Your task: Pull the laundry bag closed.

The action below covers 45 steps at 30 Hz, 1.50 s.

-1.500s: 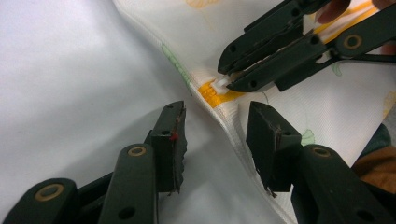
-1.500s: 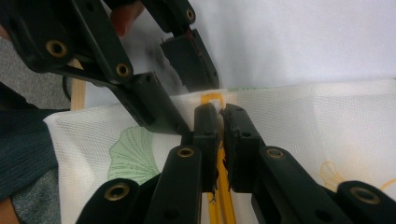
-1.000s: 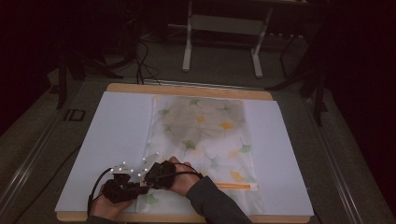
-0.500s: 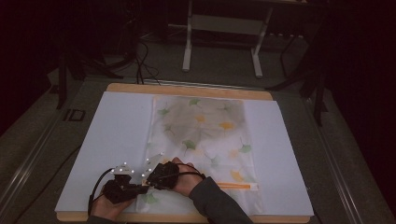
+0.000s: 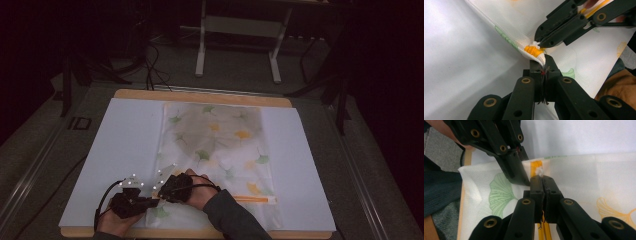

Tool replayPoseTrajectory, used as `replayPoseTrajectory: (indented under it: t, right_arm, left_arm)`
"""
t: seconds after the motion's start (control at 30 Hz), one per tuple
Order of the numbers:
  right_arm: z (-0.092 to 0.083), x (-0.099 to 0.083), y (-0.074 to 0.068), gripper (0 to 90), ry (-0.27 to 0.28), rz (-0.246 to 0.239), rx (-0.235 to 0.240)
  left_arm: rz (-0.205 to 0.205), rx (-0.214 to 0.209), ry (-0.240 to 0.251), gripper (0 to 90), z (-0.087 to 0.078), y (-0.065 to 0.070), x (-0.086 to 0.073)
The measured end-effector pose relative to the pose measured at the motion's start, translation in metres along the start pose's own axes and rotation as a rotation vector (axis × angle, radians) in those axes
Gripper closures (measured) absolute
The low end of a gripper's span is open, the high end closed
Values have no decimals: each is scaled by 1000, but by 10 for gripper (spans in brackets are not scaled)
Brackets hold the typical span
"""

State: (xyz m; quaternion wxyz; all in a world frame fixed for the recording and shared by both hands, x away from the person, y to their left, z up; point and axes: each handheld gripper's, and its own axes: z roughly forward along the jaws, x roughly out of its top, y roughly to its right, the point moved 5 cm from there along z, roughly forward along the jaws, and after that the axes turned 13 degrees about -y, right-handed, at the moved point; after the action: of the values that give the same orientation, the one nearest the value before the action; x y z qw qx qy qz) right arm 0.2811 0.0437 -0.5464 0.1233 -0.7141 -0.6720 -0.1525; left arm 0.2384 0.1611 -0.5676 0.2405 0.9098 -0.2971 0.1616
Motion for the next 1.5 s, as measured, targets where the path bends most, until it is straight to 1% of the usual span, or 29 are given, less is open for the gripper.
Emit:
replayPoseTrajectory:
  t: [0.07, 0.13, 0.2, 0.3, 0.33, 0.43, 0.47, 0.5, 0.53, 0.6, 0.77, 0.83, 0.93, 1.03, 1.17, 1.23, 1.3, 1.4, 1.5]
  right_arm:
    - [0, 0, 0, 863, -1, -3, -8]
    - [3, -2, 1, 856, -22, -8, -31]
    - [5, -2, 1, 851, -17, -11, -32]
    - [6, -1, 1, 803, -15, -11, -56]
    - [6, -1, 1, 802, -19, -11, -58]
    - [6, 1, -1, 802, -20, -41, -69]
    - [6, 1, -1, 802, -20, -41, -69]
    - [6, 2, -1, 821, -14, -57, -81]
    - [6, 3, -3, 864, -20, -73, -85]
    - [7, 3, -4, 891, -29, -80, -96]
    - [4, 2, -4, 900, -28, -78, -91]
    - [3, 1, -4, 900, -39, -81, -91]
    - [4, 1, -5, 900, -57, -91, -107]
    - [4, 0, -5, 900, -62, -91, -113]
    - [6, -3, -5, 900, -72, -94, -121]
    - [6, -4, -5, 900, -65, -88, -131]
    - [6, -4, -5, 900, -70, -91, -141]
    - [5, -3, -6, 900, -64, -86, -133]
    - [6, -3, -6, 900, -55, -93, -132]
  left_arm:
    - [2, -3, 6, 881, 0, 0, 0]
    - [4, 0, -2, 881, 0, 0, 0]
    - [7, 1, -1, 881, 0, 0, 0]
    - [5, -2, 2, 881, 0, 0, 0]
    - [7, -2, 2, 881, 0, 0, 0]
    - [12, -2, 4, 880, 0, 1, 0]
    - [12, -2, 4, 880, 0, 1, 0]
    - [12, -1, 4, 880, 0, 1, 0]
    - [12, -1, 5, 880, 0, 1, 0]
    - [9, -3, 4, 881, -1, 0, 0]
    - [12, -3, 9, 881, -1, 1, 0]
    - [13, 2, 6, 881, -1, 1, 0]
    - [16, 0, 7, 883, -1, 2, 1]
    - [13, -9, 13, 883, -2, 1, 0]
    - [13, -10, 18, 883, -3, 2, 1]
    - [12, -14, 25, 882, -4, 2, 1]
    - [10, -16, 30, 883, -5, 1, 1]
    - [11, -12, 21, 882, -4, 2, 0]
    - [12, -10, 15, 882, -3, 2, 0]
